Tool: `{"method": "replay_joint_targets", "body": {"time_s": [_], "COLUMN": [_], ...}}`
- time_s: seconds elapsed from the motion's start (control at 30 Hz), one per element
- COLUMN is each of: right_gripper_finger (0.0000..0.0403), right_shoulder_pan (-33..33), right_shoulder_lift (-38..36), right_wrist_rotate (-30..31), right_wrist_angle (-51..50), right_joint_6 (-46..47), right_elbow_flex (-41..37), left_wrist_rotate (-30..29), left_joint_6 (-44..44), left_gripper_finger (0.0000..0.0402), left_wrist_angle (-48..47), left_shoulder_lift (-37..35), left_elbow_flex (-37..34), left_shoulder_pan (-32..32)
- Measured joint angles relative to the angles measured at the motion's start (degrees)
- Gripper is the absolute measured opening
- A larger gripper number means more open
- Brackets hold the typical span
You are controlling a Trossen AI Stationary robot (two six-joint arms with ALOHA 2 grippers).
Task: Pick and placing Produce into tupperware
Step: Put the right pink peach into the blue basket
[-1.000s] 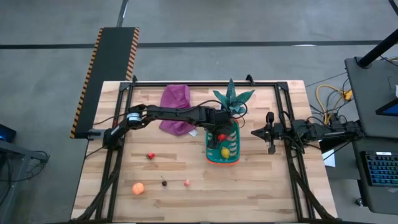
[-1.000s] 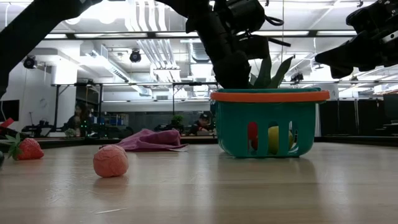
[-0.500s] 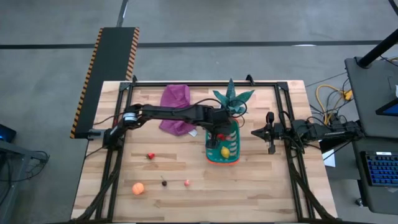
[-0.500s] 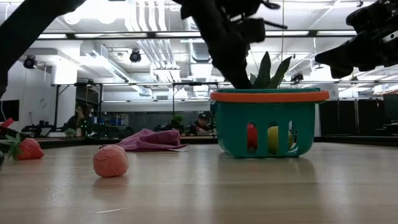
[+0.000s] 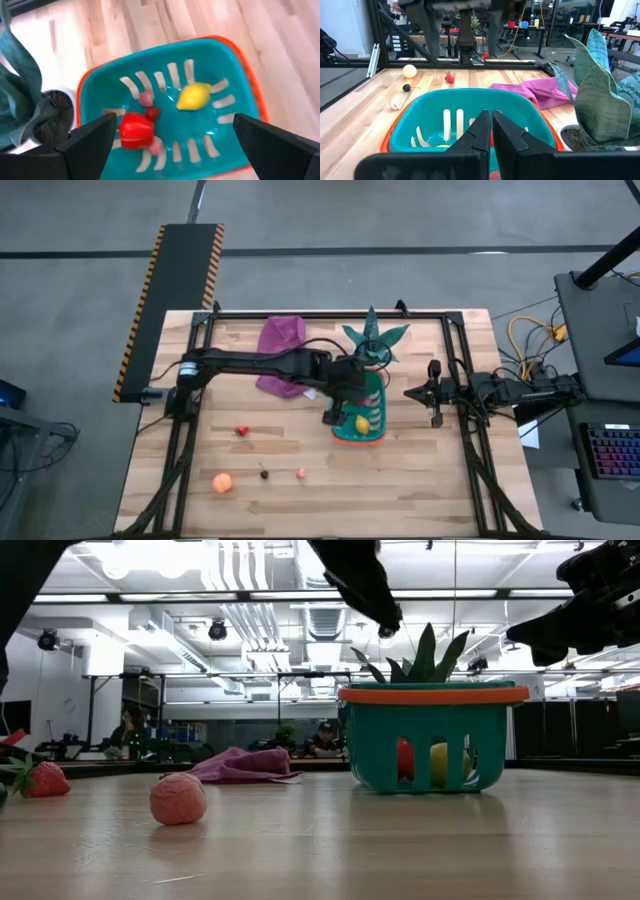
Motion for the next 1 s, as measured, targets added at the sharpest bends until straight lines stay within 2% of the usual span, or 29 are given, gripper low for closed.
{"method": "replay_joint_targets", "body": {"time_s": [0.5,0.73,1.0], "right_gripper_finger": [0.0009,0.0009,0.0009], "right_shoulder_pan": [0.0,0.0,0.0], "right_shoulder_lift": [-0.1,-0.1,-0.1], "right_wrist_rotate": [0.0,0.0,0.0], "right_wrist_angle": [0.0,0.0,0.0], "right_joint_6": [0.0,0.0,0.0], "right_elbow_flex": [0.0,0.0,0.0], "left_wrist_rotate": [-0.2,-0.2,-0.2], "left_joint_6": [-14.7,-19.6,-31.2], "left_gripper_finger": [0.0386,0.0386,0.0386], "left_wrist_angle": [-21.4,-23.3,-25.2], "left_shoulder_lift": [-4.7,-4.8,-4.8], "left_elbow_flex": [-0.4,-1.0,-5.0], "left_shoulder_pan": [-5.2,-8.8,-12.5]}}
